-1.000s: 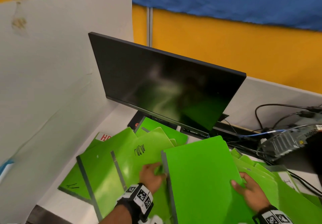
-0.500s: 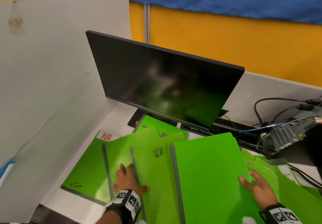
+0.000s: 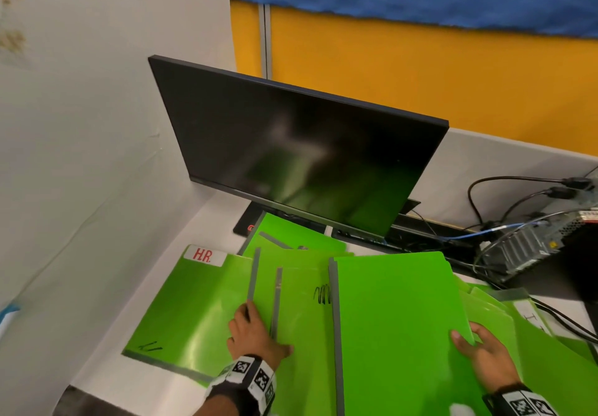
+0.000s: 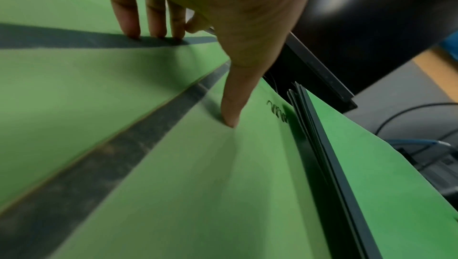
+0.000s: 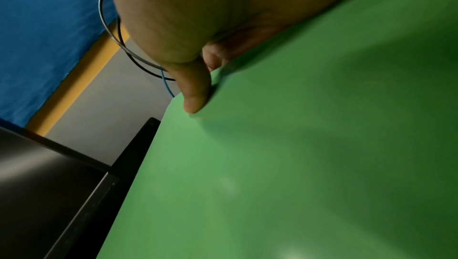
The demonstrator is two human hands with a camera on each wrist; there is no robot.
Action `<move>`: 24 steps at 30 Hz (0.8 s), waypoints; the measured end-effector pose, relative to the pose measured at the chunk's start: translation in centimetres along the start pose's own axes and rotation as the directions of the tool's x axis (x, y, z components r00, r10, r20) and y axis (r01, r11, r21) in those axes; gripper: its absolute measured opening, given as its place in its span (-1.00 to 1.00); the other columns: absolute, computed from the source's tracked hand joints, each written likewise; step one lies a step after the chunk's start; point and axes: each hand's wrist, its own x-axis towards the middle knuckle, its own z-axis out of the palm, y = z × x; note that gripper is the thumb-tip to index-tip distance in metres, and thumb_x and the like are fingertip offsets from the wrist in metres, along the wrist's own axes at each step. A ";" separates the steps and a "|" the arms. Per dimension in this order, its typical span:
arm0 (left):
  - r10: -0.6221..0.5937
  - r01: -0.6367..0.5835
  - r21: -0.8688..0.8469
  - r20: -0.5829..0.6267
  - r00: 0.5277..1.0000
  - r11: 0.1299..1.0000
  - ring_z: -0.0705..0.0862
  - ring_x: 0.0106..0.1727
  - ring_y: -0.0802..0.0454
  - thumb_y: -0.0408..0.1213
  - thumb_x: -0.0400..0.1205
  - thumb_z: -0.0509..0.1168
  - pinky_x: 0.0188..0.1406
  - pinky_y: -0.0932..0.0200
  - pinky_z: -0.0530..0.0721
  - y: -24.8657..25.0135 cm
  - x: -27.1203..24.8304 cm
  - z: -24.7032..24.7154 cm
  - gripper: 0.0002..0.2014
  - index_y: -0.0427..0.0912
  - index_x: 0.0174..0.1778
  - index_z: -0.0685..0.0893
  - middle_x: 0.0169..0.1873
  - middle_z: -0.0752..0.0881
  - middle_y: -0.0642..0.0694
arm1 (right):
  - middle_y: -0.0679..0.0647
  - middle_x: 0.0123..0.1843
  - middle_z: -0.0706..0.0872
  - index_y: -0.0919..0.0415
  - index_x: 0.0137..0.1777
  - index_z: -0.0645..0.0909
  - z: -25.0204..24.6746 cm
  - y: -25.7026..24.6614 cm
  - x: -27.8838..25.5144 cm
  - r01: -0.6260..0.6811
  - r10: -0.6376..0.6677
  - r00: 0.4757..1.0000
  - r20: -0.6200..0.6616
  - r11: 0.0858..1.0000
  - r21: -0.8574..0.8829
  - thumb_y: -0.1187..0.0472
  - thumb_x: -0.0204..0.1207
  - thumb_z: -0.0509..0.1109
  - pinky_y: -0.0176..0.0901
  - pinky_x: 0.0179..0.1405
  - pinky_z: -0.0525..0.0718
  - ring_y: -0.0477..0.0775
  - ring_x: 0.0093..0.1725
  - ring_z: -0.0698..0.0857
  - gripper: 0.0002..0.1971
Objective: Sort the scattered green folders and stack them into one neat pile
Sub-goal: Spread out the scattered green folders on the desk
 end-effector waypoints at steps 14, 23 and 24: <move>-0.146 0.109 -0.160 -0.243 0.959 0.981 0.17 0.59 -0.23 0.13 0.23 0.57 0.48 -0.29 0.25 -5.1 5.3 -3.5 -0.01 -0.08 0.55 0.33 0.58 0.22 -0.22 | 0.40 0.51 0.41 0.33 0.46 0.41 1.5 0.6 -0.8 -0.074 0.077 0.994 -0.074 0.996 0.047 0.24 0.49 0.44 0.18 0.49 0.24 0.40 0.48 0.38 -0.45; -0.275 0.338 -0.216 0.273 0.922 0.916 0.36 0.53 -0.33 0.14 0.44 0.41 -0.28 0.23 0.57 -13.1 8.7 -5.1 -0.05 -0.36 0.58 0.18 0.54 0.32 -0.35 | 0.43 0.43 0.50 0.36 0.39 0.47 1.2 -0.2 -1.4 -0.080 0.085 0.992 -0.092 0.995 0.062 0.28 0.51 0.42 0.14 0.39 0.32 0.41 0.41 0.45 -0.54; -0.275 0.336 -0.210 0.273 0.922 0.918 0.36 0.52 -0.35 0.10 0.48 0.39 -0.27 0.20 0.55 -13.2 8.7 -4.7 -0.06 -0.36 0.60 0.11 0.54 0.32 -0.34 | 0.42 0.44 0.49 0.34 0.41 0.45 1.2 -0.2 -1.2 -0.079 0.084 0.993 -0.089 0.995 0.062 0.26 0.51 0.42 0.16 0.41 0.31 0.41 0.42 0.44 -0.52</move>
